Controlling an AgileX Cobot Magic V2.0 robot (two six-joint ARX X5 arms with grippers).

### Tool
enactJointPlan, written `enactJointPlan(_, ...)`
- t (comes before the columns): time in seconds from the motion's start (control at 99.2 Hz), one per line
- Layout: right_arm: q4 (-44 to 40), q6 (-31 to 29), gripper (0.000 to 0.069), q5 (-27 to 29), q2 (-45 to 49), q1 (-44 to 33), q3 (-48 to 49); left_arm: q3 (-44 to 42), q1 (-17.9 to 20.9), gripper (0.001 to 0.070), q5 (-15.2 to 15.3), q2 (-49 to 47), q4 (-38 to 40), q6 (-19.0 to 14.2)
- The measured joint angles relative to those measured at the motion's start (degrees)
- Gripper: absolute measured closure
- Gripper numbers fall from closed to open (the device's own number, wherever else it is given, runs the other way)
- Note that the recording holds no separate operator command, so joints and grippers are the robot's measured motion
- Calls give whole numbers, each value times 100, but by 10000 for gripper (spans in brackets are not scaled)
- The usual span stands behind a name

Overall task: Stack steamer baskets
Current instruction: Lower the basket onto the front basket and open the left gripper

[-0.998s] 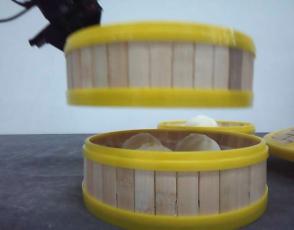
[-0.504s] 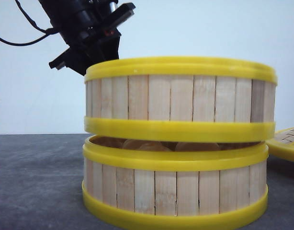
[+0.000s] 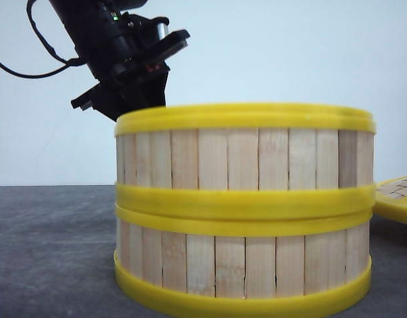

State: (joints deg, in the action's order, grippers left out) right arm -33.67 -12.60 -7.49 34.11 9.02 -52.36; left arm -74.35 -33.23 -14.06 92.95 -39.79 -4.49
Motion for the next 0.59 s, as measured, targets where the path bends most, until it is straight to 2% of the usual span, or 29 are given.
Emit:
enactJointPlan(0.151,0,39,349,9,0,0,0,-39,0,658,-15,39,-46,39)
enactJointPlan(0.303,0,42,349,9,0,0,0,-35,-2,465,-11,162,-111,39)
enactJointPlan(0.363,0,42,349,9,0,0,0,-35,26,422,2,160,-109,42)
enactJointPlan(0.595,33,37,349,2,125,0,0,0,380,411,9,-378,168,44)
